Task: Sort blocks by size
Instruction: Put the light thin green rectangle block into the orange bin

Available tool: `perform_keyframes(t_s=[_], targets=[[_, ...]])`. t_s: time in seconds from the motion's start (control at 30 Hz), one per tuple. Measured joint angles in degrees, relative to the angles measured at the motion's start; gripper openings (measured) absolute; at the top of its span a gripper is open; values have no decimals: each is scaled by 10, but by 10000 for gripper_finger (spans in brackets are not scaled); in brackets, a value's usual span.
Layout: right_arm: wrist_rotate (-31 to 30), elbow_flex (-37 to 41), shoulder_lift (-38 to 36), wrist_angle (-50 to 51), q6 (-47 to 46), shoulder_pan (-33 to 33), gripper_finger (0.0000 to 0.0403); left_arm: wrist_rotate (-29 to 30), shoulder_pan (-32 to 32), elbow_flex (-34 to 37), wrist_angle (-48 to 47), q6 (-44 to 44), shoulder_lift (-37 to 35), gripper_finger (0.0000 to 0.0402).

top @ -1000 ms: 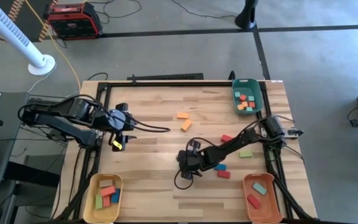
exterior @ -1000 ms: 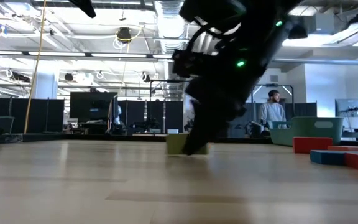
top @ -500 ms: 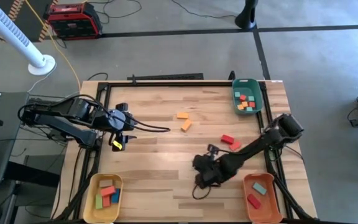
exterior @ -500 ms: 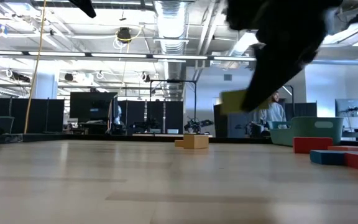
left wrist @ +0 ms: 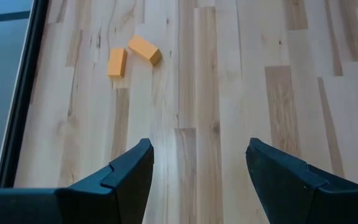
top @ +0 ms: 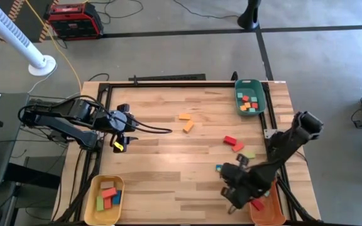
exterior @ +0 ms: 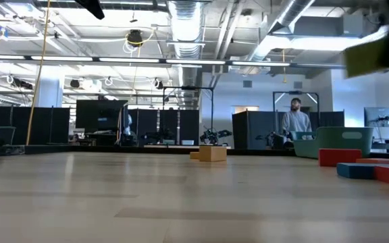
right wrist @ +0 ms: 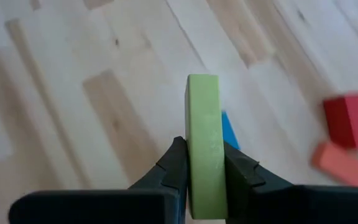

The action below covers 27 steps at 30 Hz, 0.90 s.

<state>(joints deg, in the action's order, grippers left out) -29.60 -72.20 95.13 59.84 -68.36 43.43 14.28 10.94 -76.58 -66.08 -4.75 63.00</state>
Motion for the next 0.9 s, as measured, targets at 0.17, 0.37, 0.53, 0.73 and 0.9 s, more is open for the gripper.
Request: perform_keyframes(t_s=[0.17, 0.37, 0.53, 0.73, 0.9], targets=[[29, 0, -15, 39, -85, 54, 84, 0, 0, 0, 0, 0, 0, 245], [97, 0, -15, 91, -183, 106, 84, 0, 0, 0, 0, 0, 0, 245], [114, 0, -15, 118, -283, 161, 84, 0, 0, 0, 0, 0, 0, 245], [134, 0, -14, 128, -403, 230, 84, 0, 0, 0, 0, 0, 0, 245], [159, 0, -11, 119, -460, 275, 84, 0, 0, 0, 0, 0, 0, 245]])
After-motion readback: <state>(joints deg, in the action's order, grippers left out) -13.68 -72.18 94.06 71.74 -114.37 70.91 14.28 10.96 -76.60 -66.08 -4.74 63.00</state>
